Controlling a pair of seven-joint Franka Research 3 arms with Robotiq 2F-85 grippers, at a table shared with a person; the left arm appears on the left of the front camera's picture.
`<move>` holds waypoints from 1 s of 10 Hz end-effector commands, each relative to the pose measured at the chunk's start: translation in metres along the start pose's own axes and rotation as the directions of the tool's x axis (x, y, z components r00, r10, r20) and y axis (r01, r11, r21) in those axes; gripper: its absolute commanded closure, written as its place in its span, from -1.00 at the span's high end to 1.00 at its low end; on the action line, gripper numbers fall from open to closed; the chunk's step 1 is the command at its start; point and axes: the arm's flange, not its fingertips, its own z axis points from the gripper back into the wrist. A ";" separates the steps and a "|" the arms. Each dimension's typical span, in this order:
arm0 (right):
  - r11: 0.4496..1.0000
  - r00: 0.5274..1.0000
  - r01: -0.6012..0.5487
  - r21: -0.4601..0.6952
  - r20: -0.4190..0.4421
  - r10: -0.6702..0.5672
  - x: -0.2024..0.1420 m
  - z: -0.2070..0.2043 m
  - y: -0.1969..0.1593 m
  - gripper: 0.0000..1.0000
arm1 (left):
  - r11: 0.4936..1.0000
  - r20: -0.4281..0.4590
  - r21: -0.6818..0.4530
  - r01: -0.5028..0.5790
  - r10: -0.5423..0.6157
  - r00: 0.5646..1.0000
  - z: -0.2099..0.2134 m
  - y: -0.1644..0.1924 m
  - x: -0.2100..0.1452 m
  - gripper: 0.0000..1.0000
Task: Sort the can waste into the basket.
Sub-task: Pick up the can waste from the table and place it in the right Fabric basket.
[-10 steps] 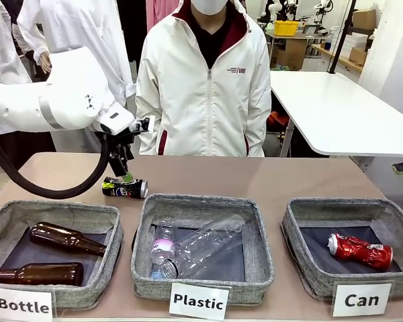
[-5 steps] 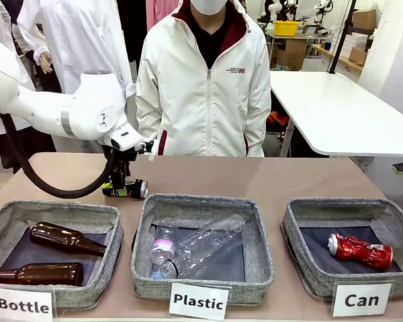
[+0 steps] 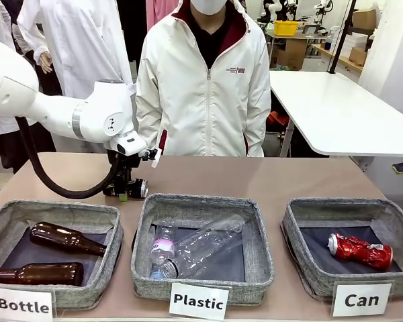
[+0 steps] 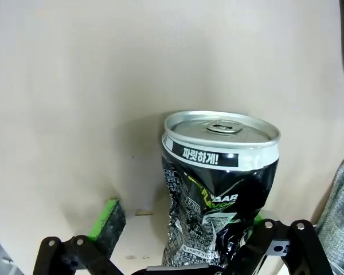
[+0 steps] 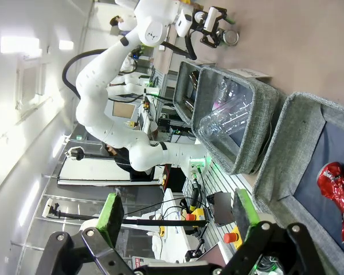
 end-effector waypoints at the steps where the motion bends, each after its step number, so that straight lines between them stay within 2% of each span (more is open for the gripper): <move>1: 1.000 1.000 -0.016 0.005 -0.006 0.016 -0.001 0.002 0.002 1.00 | 1.000 -0.011 0.002 -0.002 0.002 1.000 -0.001 0.005 0.001 1.00; 2: 1.000 1.000 -0.016 0.005 -0.006 0.016 -0.001 0.002 0.002 1.00 | 1.000 -0.012 0.004 0.005 -0.005 1.000 0.000 0.004 0.000 -0.17; 3: 1.000 1.000 -0.016 0.005 -0.006 0.016 -0.001 0.002 0.002 1.00 | 1.000 -0.009 0.002 0.003 -0.003 1.000 0.000 0.004 0.001 -0.17; 4: 1.000 1.000 -0.016 0.005 -0.006 0.016 -0.001 0.002 0.002 1.00 | 1.000 -0.008 0.008 0.000 0.000 1.000 0.001 0.003 0.000 -1.00; 5: 1.000 1.000 -0.016 0.005 -0.006 0.016 -0.001 0.002 0.002 1.00 | 1.000 -0.006 0.017 -0.006 0.006 1.000 0.002 0.003 0.001 -0.26; 6: 1.000 1.000 -0.016 0.005 -0.006 0.016 -0.001 0.002 0.002 1.00 | 1.000 0.001 0.024 -0.009 0.009 1.000 0.003 0.002 0.000 -1.00; 10: 1.000 1.000 -0.016 0.005 -0.006 0.016 -0.001 0.002 0.002 1.00 | 0.998 0.009 0.054 -0.043 0.042 0.999 0.008 -0.002 -0.003 -1.00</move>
